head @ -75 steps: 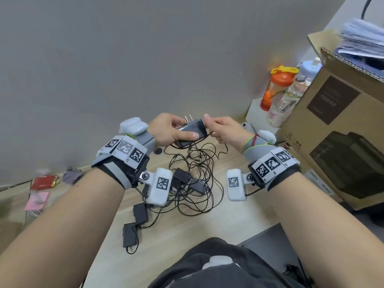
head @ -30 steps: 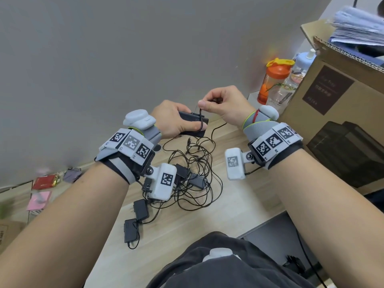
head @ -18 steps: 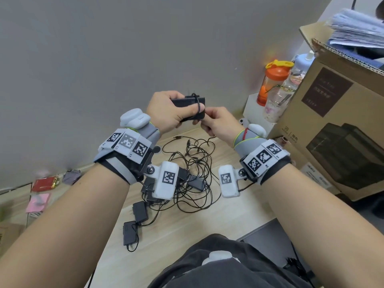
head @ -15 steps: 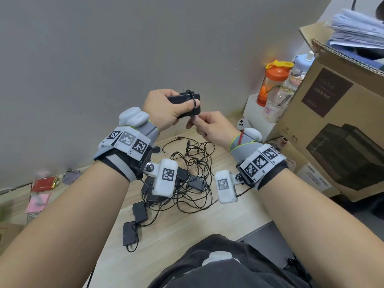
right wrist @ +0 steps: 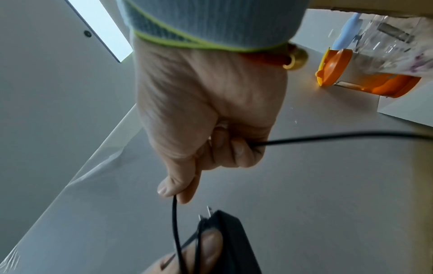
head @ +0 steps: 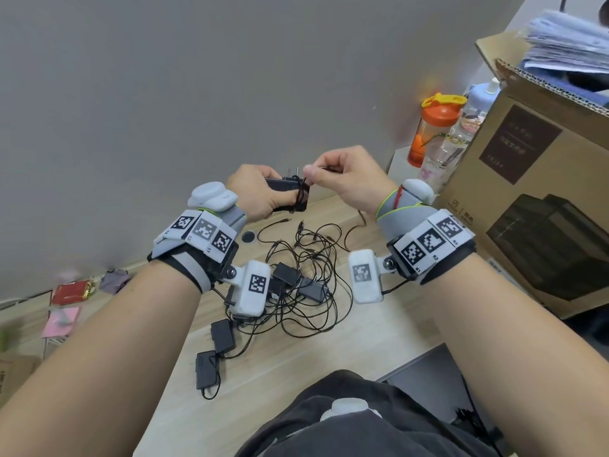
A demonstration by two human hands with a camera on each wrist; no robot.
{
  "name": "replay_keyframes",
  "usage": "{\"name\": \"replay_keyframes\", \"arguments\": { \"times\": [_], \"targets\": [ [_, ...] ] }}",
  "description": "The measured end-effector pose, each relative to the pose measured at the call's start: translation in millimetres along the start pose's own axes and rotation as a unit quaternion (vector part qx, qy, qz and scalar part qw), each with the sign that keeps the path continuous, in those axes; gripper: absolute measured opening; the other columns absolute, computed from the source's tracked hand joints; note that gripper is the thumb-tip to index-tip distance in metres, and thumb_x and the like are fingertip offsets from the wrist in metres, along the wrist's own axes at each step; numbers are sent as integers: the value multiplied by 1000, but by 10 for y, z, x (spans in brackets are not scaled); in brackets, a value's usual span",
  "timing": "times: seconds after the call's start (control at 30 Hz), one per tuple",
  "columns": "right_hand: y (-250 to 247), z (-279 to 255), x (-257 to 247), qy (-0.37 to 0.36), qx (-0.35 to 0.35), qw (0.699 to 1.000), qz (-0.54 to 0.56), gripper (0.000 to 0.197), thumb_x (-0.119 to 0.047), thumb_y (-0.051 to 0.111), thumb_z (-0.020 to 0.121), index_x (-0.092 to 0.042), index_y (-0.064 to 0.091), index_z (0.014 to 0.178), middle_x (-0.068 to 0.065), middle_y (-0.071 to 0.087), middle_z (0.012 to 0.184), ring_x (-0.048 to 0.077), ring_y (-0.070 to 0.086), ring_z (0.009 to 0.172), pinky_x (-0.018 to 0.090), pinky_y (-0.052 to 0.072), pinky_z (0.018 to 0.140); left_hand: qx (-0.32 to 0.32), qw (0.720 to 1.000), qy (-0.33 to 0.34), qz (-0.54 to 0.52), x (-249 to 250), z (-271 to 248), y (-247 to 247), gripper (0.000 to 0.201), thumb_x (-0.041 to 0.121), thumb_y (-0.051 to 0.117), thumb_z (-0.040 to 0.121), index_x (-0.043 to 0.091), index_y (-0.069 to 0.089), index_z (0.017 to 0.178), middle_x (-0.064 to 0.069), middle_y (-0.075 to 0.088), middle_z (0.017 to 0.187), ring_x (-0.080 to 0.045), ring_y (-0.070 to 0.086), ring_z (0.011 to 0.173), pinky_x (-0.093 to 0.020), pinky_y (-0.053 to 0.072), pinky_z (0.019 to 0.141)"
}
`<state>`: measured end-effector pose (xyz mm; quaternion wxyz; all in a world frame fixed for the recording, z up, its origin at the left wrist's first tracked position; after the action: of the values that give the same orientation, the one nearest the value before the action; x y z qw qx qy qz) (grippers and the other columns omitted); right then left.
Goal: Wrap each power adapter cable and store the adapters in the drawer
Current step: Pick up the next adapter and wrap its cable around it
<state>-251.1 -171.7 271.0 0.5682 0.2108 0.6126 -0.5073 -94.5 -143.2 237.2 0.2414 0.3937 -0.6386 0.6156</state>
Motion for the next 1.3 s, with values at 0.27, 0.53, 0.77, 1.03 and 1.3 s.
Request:
{"name": "replay_keyframes", "arguments": {
  "times": [0.27,0.53,0.77,1.03,1.3],
  "targets": [
    [-225,113,64,5,26,1000,9,22,-23,69,91,-22,68,69,-4,67,70,2,53,65,18,46,75,-78,996,39,-35,142,-53,212,34,39,89,66,20,62,72,10,59,53,-6,48,41,-22,37,47],
    [-209,93,224,36,44,998,6,24,-28,68,92,-23,66,68,2,60,70,15,45,68,27,38,68,-115,989,80,-46,375,-140,285,35,34,89,68,14,62,77,7,57,52,-7,44,39,-20,35,45],
    [63,6,460,91,-2,995,-51,38,-42,64,84,-5,71,86,1,51,75,9,39,71,35,40,65,-31,984,63,-161,431,-128,120,38,28,90,67,17,53,68,3,57,53,-17,44,43,-22,34,43],
    [280,-127,228,62,-82,991,-83,23,-28,59,98,-14,77,97,-10,33,50,7,27,40,16,20,42,57,986,13,-158,210,7,-127,39,33,87,70,15,53,74,-3,57,61,-13,45,38,-21,34,40],
    [159,-29,96,30,-61,994,-87,15,-36,72,86,-25,77,77,2,48,63,12,37,62,29,30,61,50,997,-27,50,-77,41,-146,51,62,84,55,22,62,79,-1,65,65,-18,56,54,-30,46,57]
  ]
}}
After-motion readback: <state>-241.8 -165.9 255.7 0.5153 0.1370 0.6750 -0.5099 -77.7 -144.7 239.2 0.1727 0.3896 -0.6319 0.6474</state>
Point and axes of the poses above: each hand's wrist, its own z-axis towards the middle knuckle, its own y-axis out of the palm, x = y × z, the point moved 10 cm from there along z, towards the middle knuckle
